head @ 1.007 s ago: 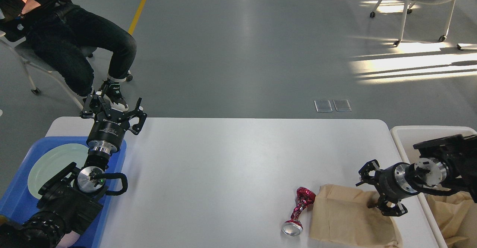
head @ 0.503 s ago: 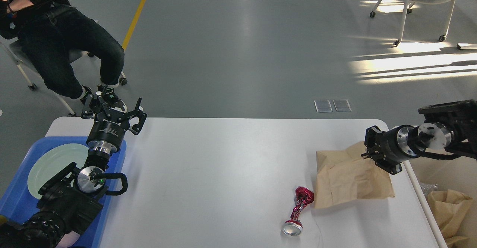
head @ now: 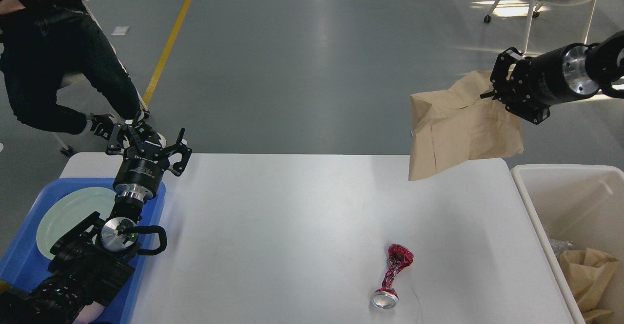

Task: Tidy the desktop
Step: 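Lift the paper bag and release it into the white bin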

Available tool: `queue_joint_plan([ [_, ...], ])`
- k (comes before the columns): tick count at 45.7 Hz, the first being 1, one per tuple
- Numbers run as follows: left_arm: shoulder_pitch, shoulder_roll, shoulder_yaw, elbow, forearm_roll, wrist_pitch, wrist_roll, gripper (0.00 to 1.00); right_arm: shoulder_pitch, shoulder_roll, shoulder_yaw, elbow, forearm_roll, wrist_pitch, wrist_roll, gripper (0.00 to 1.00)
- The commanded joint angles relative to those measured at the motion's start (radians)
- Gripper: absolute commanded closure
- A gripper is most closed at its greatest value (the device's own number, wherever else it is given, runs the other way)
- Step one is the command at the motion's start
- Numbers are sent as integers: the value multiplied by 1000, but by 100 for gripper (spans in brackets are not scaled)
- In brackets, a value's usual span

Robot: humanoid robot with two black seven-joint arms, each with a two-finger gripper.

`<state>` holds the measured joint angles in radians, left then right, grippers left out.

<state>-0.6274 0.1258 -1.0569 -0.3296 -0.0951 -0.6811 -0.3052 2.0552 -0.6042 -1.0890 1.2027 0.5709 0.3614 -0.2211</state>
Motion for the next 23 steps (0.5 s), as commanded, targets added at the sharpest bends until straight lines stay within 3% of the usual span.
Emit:
queue_joint_plan([
  [1,0,0,0,0,0,0,0,4,86,-3,-22,0,-29,14,0,100],
  [10,0,0,0,0,0,0,0,4,51,-19,-37,-40,-54,-35,0,100],
  [23,0,0,0,0,0,0,1,4,-277,-61,-58,-155,-118,-416,2,100],
])
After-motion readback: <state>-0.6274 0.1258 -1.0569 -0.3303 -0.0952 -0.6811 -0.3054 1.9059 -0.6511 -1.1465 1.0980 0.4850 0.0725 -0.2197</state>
